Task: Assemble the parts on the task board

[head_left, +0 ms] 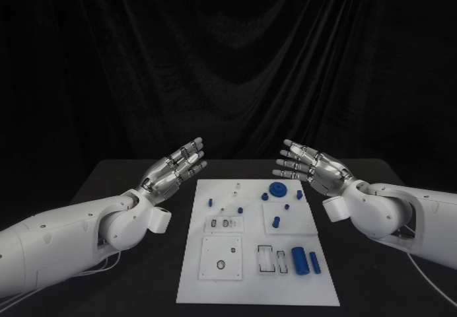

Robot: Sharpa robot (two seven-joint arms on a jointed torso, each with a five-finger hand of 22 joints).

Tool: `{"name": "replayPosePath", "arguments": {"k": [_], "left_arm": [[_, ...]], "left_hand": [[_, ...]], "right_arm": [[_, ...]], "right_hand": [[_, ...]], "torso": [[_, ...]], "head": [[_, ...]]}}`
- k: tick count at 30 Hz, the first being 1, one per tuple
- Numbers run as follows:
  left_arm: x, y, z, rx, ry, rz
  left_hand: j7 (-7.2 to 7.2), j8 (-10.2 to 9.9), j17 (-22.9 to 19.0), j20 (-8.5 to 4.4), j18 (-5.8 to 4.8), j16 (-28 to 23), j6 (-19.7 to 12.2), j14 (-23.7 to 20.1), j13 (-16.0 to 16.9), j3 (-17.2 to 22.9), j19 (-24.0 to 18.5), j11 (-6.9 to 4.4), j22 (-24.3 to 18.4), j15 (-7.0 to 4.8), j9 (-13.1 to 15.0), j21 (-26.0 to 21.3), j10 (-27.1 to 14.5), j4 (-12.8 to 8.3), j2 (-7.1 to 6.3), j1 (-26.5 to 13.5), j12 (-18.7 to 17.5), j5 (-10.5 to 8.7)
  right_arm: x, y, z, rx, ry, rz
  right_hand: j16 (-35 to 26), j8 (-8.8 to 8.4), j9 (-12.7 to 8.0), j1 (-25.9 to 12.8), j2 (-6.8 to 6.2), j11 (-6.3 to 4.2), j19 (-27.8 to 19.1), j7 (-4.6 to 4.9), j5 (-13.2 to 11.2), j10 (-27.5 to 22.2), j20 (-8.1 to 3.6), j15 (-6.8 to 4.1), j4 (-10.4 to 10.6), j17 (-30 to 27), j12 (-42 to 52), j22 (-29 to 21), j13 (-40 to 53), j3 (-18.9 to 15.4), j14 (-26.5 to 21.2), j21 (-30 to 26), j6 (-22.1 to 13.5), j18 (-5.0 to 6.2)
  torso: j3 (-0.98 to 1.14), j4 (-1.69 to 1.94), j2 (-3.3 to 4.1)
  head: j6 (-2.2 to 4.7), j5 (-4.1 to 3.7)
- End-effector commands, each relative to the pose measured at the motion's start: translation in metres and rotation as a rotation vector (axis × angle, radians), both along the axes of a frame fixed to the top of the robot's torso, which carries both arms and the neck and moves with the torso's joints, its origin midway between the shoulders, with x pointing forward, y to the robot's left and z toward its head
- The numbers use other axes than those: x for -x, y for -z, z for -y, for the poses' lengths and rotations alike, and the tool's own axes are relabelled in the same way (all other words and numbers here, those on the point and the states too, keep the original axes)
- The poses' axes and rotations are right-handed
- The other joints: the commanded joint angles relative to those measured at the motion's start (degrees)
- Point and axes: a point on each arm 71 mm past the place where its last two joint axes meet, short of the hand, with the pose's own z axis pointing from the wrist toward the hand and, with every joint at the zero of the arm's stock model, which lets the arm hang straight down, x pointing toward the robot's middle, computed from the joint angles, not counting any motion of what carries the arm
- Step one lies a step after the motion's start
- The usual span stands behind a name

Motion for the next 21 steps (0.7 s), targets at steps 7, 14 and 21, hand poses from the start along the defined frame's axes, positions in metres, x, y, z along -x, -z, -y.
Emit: {"name": "replayPosePath", "arguments": {"k": [7, 14, 21], "left_arm": [[-0.001, -0.008, -0.016, 0.044, -0.025, 0.126], [0.004, -0.009, -0.021, 0.05, -0.032, 0.119], [0.016, -0.014, -0.024, 0.07, -0.029, 0.117]], "left_hand": [[0.6, 0.86, 0.41, 0.34, 0.95, 0.57, 1.74, 1.36, 0.23, 1.47, 0.67, 0.13, 0.2, 0.03, 0.18, 0.57, 0.76, -1.52, -0.94, 2.62, 1.99, 3.27], [0.9, 0.77, -0.03, 0.53, 0.86, 0.16, 1.39, 0.26, 0.06, 1.86, 0.56, -0.11, 0.15, 0.36, 0.11, 0.49, 0.17, -1.66, -1.22, 2.76, 1.49, 3.84], [1.64, 0.91, -0.01, 0.88, 0.87, 0.21, 1.79, 0.42, 0.15, 2.15, 0.71, 0.78, 0.19, 0.66, 0.16, 0.58, 0.48, -2.01, -1.85, 2.84, 2.21, 4.08]], "right_arm": [[-0.003, -0.014, 0.008, 0.413, -0.136, 0.181], [-0.012, -0.041, 0.007, 0.874, -0.183, 0.374], [-0.015, -0.062, 0.001, 1.305, -0.193, 0.606]], "right_hand": [[15.78, 12.27, 5.06, 8.56, -1.09, 0.54, 24.61, 5.19, 1.08, 14.15, -4.86, -5.93, -8.49, 5.75, 16.99, 8.4, 2.89, 3.11, 31.9, 18.25, 20.19, 1.12], [23.35, 12.49, 5.22, 3.11, -4.11, -1.34, 31.78, 4.09, -11.9, 21.07, -7.3, -8.88, -3.62, 8.18, 17.11, 13.32, 1.95, -0.1, 42.28, 26.26, 22.2, 1.15], [30.02, 7.1, 3.95, 7.27, -5.52, -3.69, 35.15, 0.55, -8.13, 27.32, -10.2, -11.68, -4.13, 11.43, 11.42, 20.39, 0.79, 3.57, 47.11, 34.49, 27.71, 0.87]], "torso": [[-0.12, 0.37, 0.85], [-0.09, 0.82, 1.9], [-0.43, 1.42, 3.29]], "head": [[-3.68, -0.2], [-6.01, -1.27], [-7.13, -1.89]]}}
